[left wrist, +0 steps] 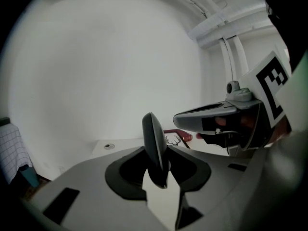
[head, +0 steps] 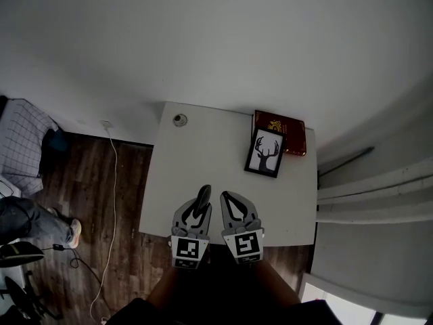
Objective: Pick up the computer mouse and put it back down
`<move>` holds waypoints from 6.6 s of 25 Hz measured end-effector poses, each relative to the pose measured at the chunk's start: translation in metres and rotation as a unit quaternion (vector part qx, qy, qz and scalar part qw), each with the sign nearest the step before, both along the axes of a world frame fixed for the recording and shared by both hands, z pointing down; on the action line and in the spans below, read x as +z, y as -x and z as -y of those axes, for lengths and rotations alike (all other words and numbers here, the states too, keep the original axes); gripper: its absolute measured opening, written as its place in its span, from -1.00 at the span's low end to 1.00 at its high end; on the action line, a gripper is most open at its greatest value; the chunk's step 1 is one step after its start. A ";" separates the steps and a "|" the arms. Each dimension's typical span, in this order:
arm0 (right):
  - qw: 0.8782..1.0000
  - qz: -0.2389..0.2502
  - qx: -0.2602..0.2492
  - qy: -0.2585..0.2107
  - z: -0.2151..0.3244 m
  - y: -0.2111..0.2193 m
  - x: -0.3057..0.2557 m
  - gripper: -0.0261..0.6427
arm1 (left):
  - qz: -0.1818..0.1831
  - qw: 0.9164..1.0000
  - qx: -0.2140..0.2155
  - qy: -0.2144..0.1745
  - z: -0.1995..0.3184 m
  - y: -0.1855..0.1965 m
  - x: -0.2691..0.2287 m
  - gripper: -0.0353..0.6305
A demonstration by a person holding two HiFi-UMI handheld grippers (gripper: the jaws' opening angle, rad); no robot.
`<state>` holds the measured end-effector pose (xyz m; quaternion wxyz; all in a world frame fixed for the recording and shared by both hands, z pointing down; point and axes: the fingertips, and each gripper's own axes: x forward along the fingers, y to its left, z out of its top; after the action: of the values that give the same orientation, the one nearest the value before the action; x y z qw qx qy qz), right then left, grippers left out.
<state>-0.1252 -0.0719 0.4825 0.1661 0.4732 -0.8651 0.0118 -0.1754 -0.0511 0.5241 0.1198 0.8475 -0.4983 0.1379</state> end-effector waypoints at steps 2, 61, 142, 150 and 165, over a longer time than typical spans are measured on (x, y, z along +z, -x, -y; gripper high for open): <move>1.000 -0.001 0.002 0.003 0.012 -0.007 0.005 -0.86 | 0.010 1.000 0.007 0.011 0.009 -0.006 0.006 -0.52; 0.922 -0.149 -0.273 0.229 0.085 -0.043 0.148 -0.50 | 0.181 0.975 0.127 0.000 0.122 0.014 0.093 -0.81; 0.906 0.126 0.091 0.393 0.154 -0.062 0.219 -0.37 | 0.028 0.986 -0.008 0.165 0.096 -0.032 0.141 -0.89; 0.914 0.117 0.095 0.376 0.158 -0.066 0.214 -0.37 | 0.029 0.987 -0.009 0.159 0.096 -0.031 0.138 -0.89; 0.956 0.060 0.037 0.285 0.140 -0.055 0.163 -0.58 | 0.010 0.991 -0.006 0.131 0.094 -0.035 0.112 -0.89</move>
<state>-0.0706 -0.2119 0.6455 0.2411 0.4365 -0.8160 0.2924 -0.1408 -0.1448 0.6360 0.2251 0.8204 -0.4820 0.2097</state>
